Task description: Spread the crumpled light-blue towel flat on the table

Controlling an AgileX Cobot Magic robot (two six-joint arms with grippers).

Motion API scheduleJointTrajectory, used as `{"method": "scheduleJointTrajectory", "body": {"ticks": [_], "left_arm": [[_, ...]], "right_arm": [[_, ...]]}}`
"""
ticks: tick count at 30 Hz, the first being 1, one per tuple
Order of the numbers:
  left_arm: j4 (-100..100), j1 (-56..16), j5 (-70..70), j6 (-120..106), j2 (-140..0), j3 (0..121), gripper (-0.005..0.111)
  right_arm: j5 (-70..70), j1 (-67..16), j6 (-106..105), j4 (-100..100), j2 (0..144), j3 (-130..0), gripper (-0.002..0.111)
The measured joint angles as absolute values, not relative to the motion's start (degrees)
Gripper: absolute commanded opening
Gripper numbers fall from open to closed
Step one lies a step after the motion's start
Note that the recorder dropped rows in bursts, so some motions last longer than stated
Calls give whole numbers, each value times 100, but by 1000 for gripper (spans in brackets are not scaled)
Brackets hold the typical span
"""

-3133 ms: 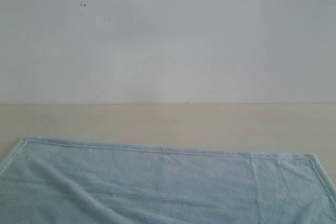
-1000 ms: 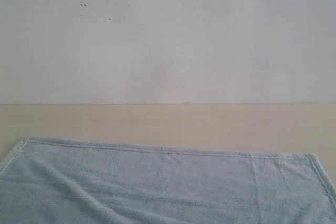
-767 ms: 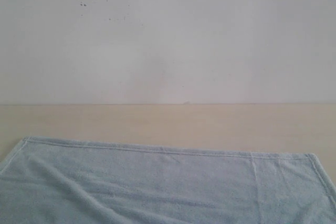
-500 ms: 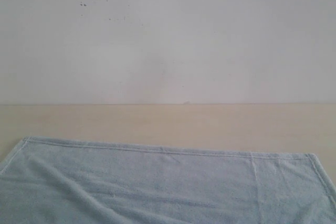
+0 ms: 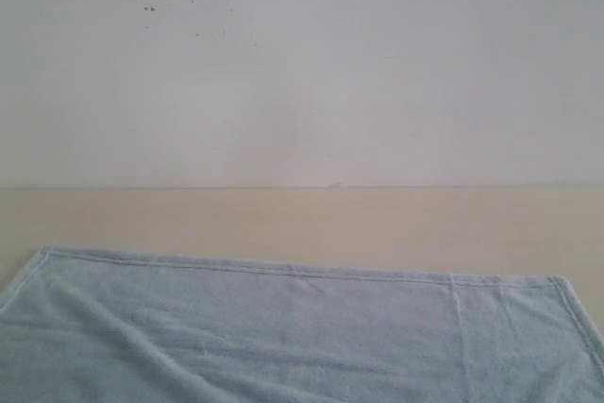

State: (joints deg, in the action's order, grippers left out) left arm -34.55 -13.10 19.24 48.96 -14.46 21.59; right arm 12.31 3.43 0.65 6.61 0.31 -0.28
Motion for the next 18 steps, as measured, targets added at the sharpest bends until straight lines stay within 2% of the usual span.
{"method": "scheduleJointTrajectory", "body": {"ticks": [7, 13, 18], "left_arm": [[-2498, -1310, 1852, 4694, -730, 1608, 5], [-838, -1310, 1526, 1674, -37, 612, 5], [-570, -1310, 1273, 1123, -16, 259, 5]], "right_arm": [[1231, 343, 65, 661, 31, -28, 0], [1231, 343, 65, 661, 31, -28, 0], [1231, 343, 65, 661, 31, 0, 0]]}}
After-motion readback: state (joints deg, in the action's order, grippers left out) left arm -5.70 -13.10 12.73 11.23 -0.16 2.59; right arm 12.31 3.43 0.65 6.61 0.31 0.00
